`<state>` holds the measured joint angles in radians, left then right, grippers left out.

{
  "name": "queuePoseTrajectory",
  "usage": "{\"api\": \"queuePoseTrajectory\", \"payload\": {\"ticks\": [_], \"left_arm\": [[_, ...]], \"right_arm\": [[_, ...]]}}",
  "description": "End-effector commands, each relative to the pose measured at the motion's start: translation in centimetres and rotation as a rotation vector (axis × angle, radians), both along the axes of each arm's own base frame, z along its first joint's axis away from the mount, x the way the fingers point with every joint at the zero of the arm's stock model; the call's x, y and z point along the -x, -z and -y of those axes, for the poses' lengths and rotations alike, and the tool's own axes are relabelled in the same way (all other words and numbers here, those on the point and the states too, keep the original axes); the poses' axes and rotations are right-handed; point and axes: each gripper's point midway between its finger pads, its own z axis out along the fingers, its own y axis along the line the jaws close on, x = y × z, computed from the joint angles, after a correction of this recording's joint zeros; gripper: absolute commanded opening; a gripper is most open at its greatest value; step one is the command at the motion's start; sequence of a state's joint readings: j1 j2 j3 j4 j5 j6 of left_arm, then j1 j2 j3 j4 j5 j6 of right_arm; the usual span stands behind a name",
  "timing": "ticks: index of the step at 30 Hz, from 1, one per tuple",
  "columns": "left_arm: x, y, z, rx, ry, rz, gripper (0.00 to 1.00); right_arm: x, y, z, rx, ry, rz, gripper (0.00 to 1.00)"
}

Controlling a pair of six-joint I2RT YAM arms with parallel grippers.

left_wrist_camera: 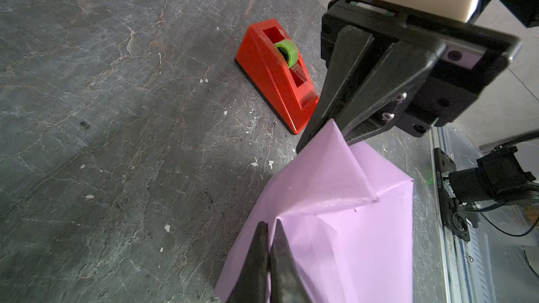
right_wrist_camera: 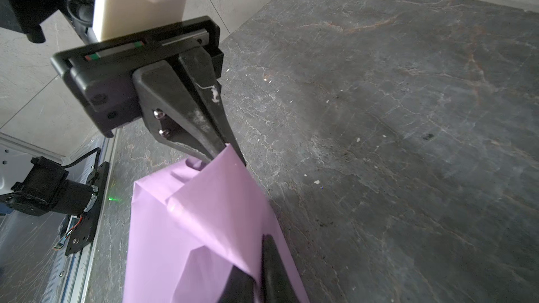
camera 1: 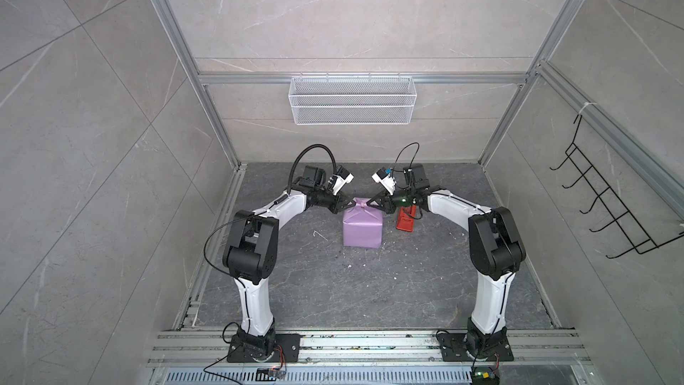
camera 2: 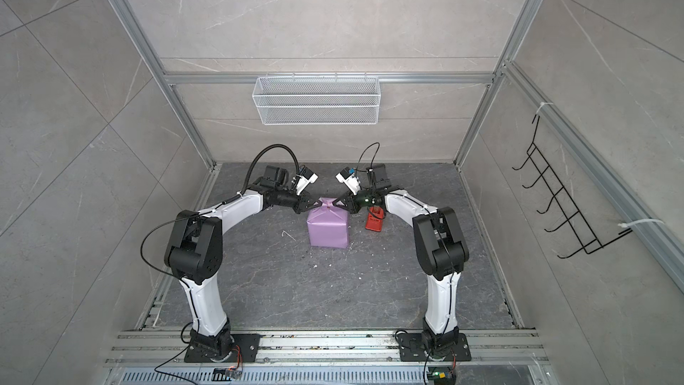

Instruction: Wrap the gift box in paper

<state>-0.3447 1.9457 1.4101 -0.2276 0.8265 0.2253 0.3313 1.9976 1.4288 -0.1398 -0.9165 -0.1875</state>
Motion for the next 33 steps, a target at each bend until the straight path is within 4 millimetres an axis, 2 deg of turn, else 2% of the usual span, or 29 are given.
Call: {"api": "queuePoseTrajectory", "payload": {"ticks": [1,6,13,16,21,29,33], "left_arm": [[-0.2,-1.7,0.8,0.030,0.031,0.054,0.04],[-0.2,-1.3,0.7,0.032,0.022,0.050,0.00],[0.1,-0.6,0.6,0.027,0.026,0.041,0.00],[0.1,-0.9,0.7,0.029,0.032,0.053,0.07],[-0.2,-1.7,0.9,0.040,0.043,0.076,0.26],[0.0,-2.6,1.9,0.058,0.085,0.101,0.36],[0.0,-3.1,2.4,0.059,0.100,0.123,0.38]], "right_arm": [[-0.5,-0.3,-0.3,-0.009,-0.011,0.005,0.13],[-0.5,0.0,-0.3,-0.005,-0.013,-0.002,0.13],[-0.7,0.8,-0.2,0.003,-0.002,-0.004,0.11],[-0.6,0.5,-0.3,-0.002,-0.004,0.001,0.10],[-0.6,0.0,-0.4,-0.002,-0.014,0.006,0.09],[-0.6,0.0,-0.5,-0.005,-0.018,0.000,0.09],[-0.6,0.0,-0.6,-0.006,-0.023,0.001,0.09]]}}
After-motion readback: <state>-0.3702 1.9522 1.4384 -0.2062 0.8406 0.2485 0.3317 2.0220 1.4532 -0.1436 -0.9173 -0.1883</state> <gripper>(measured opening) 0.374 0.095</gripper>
